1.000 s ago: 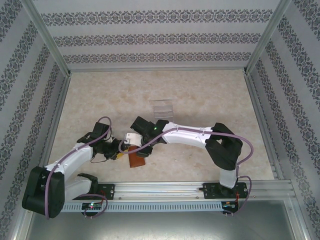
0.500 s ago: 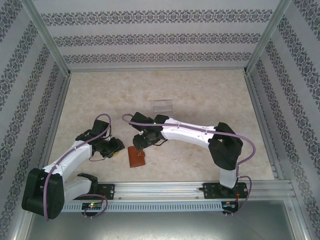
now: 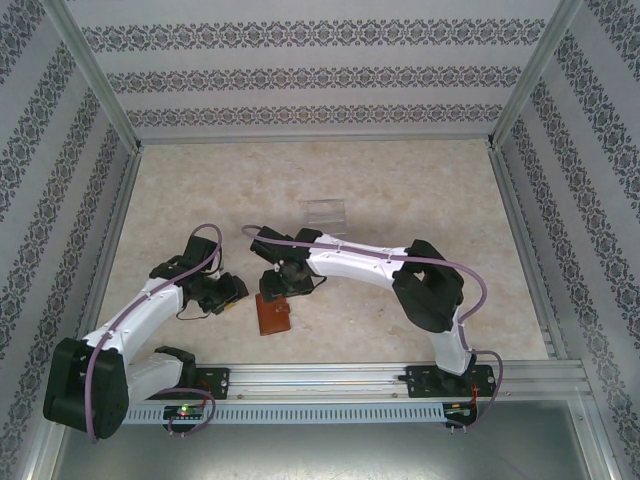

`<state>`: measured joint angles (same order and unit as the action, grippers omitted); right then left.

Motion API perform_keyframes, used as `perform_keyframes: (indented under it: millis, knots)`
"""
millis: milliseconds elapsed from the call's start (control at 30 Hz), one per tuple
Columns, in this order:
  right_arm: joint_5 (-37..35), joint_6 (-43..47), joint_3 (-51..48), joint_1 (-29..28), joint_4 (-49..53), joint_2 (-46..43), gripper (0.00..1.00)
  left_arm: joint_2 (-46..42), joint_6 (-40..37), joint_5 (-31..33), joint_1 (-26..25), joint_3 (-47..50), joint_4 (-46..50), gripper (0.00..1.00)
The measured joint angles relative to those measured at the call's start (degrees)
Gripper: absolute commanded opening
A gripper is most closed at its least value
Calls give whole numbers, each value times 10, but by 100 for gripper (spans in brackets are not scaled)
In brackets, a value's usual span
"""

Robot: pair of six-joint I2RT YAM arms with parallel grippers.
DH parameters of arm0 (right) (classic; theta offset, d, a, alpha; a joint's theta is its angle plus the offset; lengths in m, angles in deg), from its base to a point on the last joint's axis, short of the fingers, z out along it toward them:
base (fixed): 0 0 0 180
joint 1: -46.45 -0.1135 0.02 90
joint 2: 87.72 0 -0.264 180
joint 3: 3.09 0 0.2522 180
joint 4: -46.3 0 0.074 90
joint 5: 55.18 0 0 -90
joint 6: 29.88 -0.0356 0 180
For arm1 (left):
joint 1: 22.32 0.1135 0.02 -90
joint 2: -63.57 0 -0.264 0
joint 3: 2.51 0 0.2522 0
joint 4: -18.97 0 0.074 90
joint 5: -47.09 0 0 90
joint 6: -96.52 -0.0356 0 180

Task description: Take the credit cards out of the card holder

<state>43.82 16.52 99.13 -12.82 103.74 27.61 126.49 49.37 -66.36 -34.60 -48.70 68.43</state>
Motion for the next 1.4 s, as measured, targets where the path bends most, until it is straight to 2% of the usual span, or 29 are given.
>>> perform_keyframes:
  millis: [200,633,967,1100,1400]
  knots:
    - [2,-16,-1,-3,8,14,57,-4,-4,0,0,0,4,39]
    - [3,-36,-53,-1,3,-13,33,12,-6,-3,-5,-3,6,39]
    - [12,-58,-121,21,-41,-63,14,42,8,1,-57,-22,5,39]
    - [21,-64,-150,29,-68,-73,9,61,16,11,-89,-37,5,40]
    - [49,-92,-250,55,-158,-127,6,134,33,49,-166,-110,6,53]
